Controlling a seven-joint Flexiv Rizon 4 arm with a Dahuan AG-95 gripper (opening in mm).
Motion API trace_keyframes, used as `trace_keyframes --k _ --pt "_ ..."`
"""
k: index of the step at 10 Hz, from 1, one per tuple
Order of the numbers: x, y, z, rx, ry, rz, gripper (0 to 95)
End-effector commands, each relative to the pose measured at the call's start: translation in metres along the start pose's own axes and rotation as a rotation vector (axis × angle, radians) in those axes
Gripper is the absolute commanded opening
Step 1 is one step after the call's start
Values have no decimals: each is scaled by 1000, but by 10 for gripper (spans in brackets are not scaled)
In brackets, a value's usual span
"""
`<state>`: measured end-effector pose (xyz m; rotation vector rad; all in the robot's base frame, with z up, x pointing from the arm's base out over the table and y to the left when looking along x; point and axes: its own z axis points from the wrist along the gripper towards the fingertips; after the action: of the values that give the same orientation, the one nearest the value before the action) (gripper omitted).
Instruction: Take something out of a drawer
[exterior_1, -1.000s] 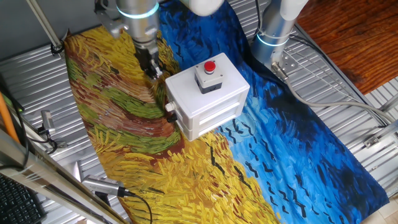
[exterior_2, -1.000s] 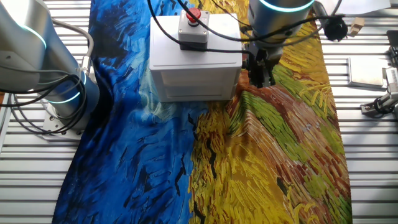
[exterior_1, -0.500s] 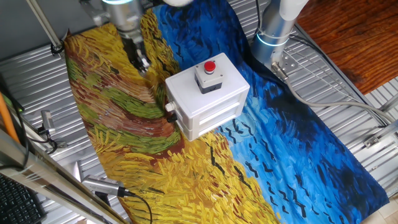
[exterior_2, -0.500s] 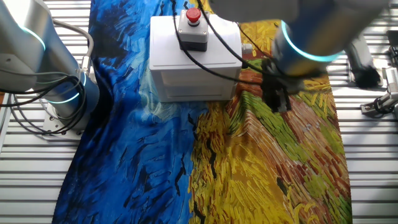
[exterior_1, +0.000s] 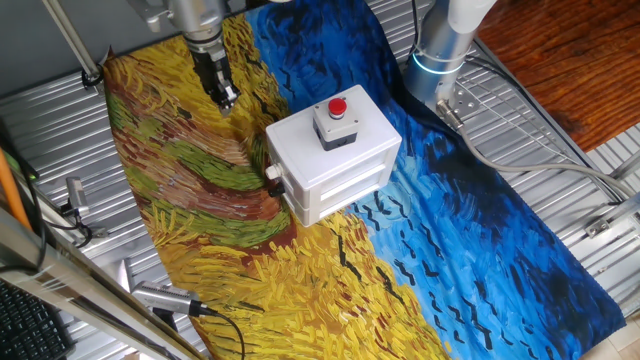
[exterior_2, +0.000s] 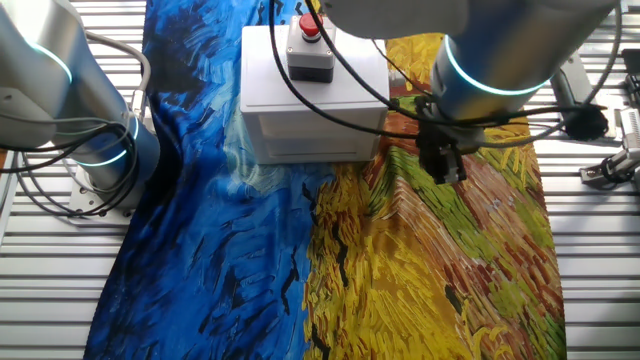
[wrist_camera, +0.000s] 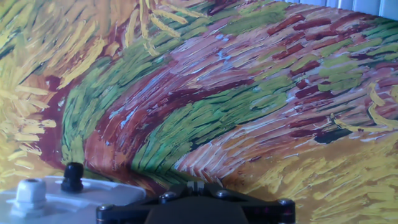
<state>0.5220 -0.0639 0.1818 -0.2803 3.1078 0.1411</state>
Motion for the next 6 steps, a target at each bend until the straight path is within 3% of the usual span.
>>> trace_keyframes --k 1,3,4,6 --pt "-3 0 1 3 2 -4 0" --pt "-3 0 1 15 3 -71 0" --pt "-3 0 1 36 8 -85 0" --pt "-3 0 1 43 7 -86 0"
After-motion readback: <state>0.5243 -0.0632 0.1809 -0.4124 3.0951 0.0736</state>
